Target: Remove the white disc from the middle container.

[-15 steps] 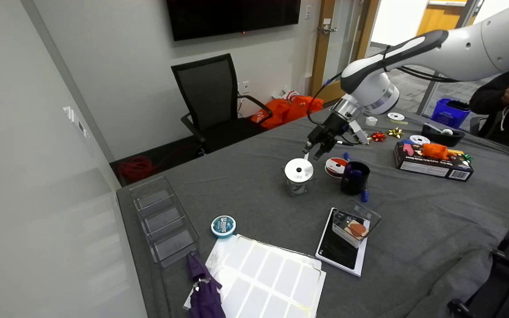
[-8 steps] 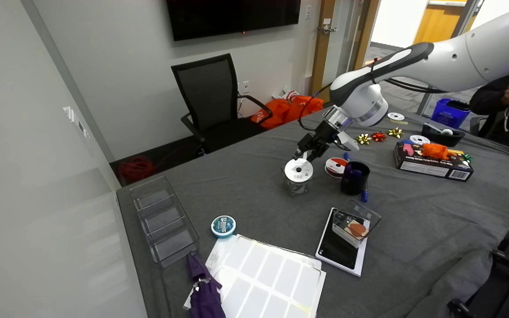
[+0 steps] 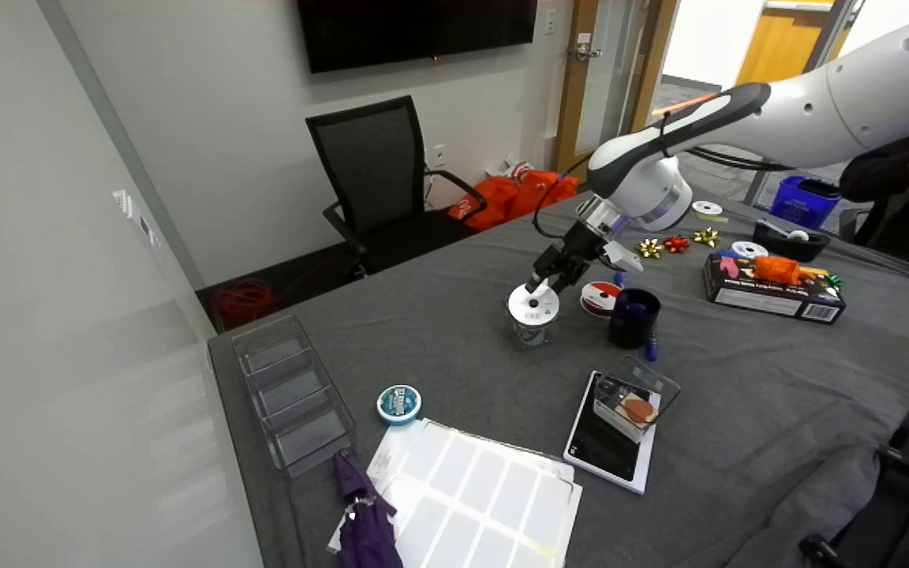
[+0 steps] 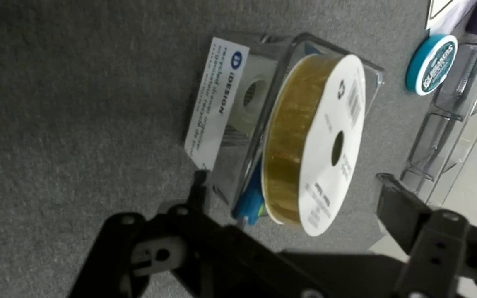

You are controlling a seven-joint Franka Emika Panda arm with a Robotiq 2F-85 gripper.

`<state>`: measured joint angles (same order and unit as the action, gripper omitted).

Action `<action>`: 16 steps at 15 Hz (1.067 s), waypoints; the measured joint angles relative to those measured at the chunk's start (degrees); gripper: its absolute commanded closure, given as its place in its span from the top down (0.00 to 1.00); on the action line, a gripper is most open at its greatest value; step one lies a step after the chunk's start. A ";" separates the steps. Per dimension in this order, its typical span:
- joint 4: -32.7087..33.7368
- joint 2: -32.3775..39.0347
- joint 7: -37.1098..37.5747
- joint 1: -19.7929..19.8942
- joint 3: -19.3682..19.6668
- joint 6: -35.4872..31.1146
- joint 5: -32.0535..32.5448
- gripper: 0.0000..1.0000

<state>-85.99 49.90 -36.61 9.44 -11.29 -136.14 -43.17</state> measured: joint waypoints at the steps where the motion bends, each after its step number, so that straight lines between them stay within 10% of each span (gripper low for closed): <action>1: -0.01 -0.04 0.03 0.08 0.08 0.00 0.72 1.00; 16: -0.39 -1.52 7.84 0.54 0.04 1.45 8.22 1.00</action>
<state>-86.38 48.37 -28.77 9.99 -11.26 -134.69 -34.96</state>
